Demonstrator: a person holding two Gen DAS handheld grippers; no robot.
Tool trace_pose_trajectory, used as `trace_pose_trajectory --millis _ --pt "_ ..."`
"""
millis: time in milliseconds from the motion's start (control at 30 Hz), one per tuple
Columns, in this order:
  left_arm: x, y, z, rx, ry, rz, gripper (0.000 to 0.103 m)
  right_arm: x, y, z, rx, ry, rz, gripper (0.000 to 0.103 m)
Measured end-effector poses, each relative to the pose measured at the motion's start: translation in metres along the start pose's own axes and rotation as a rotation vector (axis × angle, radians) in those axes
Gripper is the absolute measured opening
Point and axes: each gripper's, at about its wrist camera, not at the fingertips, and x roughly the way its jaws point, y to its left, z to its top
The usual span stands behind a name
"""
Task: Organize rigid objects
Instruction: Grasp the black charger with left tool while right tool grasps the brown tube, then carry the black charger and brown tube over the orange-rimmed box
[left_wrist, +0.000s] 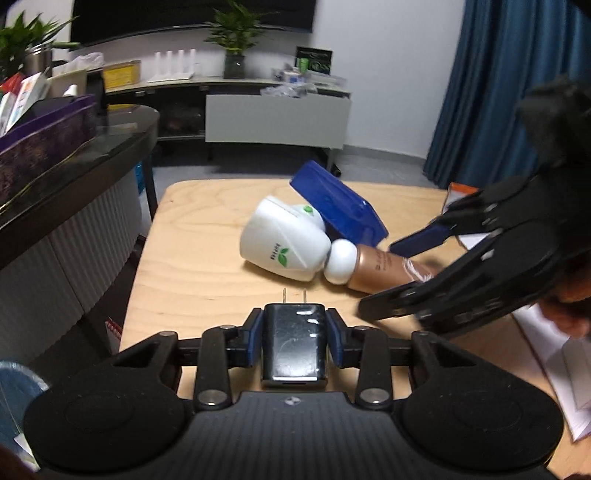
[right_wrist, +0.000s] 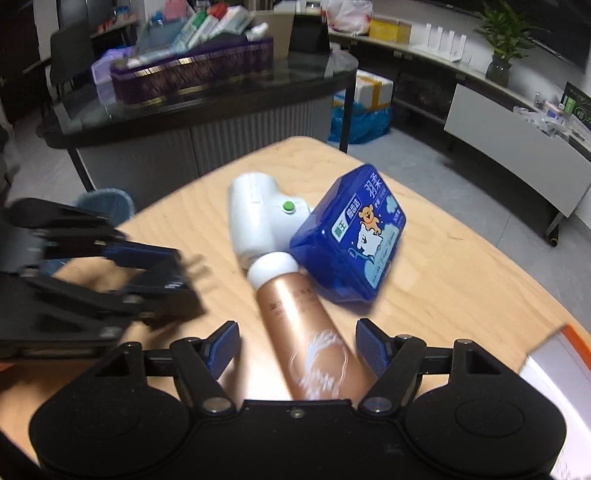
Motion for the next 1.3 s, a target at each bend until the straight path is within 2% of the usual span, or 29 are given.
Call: trace_pose_trajectory --millis 33,133,167,333,600,767,967,1100,1300 --pt "-0.001 0.000 0.001 -0.002 -0.004 0.016 0.037 0.004 -0.003 0.001 0.027 -0.008 0.021 0.083" --pt "0.000 0.000 0.002 -0.010 -0.011 0.033 0.037 0.003 -0.006 0.002 0.100 -0.047 -0.009 0.050" --pt "0.001 0.000 0.003 -0.013 -0.010 0.034 0.037 0.003 -0.005 0.001 0.111 -0.049 -0.026 0.046" --pt "-0.006 -0.004 0.003 -0.023 -0.021 0.051 0.037 -0.014 0.013 -0.013 0.149 -0.073 -0.100 0.045" --pt "-0.042 -0.033 0.007 -0.010 -0.073 0.041 0.037 -0.102 0.013 -0.044 0.353 -0.248 -0.170 0.044" --pt "-0.064 -0.069 0.014 0.027 -0.115 -0.010 0.037 -0.163 0.008 -0.072 0.476 -0.360 -0.244 0.044" --pt "-0.076 -0.113 0.023 0.052 -0.137 -0.091 0.037 -0.228 0.002 -0.104 0.557 -0.453 -0.347 0.044" --pt "-0.085 -0.150 0.030 0.086 -0.169 -0.135 0.037 -0.267 -0.007 -0.127 0.595 -0.486 -0.424 0.044" --pt "-0.083 -0.200 0.033 0.108 -0.184 -0.207 0.037 -0.311 -0.017 -0.163 0.659 -0.489 -0.525 0.044"
